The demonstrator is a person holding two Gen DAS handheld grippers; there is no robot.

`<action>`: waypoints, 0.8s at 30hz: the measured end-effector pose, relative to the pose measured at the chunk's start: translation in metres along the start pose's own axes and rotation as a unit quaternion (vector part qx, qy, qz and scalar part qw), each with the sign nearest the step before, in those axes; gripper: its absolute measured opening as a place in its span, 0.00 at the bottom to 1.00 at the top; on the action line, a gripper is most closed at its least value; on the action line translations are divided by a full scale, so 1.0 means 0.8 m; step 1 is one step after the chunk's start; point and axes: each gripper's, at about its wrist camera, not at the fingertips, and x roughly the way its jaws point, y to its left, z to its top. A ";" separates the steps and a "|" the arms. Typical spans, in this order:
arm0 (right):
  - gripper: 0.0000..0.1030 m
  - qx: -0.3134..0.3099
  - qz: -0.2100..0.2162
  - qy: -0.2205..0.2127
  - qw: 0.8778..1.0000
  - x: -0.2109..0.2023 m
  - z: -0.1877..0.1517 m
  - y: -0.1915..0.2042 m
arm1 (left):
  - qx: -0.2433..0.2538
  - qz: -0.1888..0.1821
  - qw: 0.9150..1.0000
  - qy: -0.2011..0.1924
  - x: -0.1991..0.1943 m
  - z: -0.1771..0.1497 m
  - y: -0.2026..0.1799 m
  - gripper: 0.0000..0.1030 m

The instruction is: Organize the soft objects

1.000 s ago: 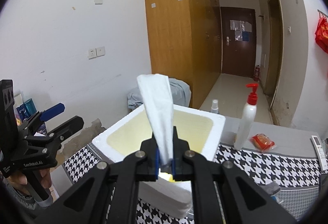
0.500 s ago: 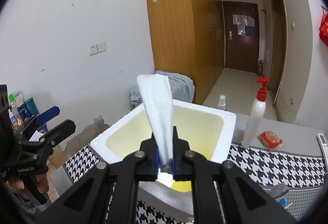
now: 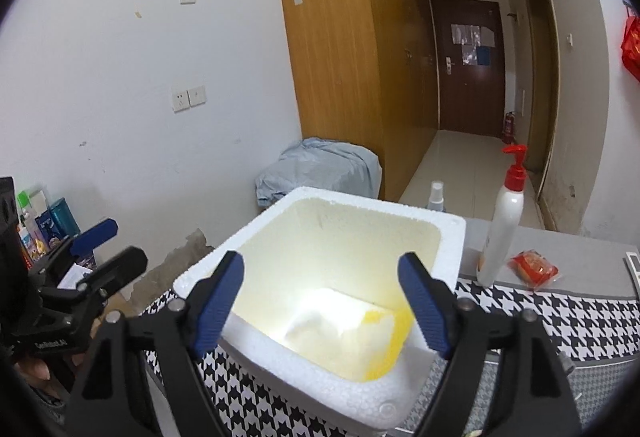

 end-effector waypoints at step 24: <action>1.00 -0.006 -0.003 -0.031 0.999 -0.045 -0.001 0.005 | 0.008 0.004 1.000 -0.015 -0.032 0.003 -0.026 0.99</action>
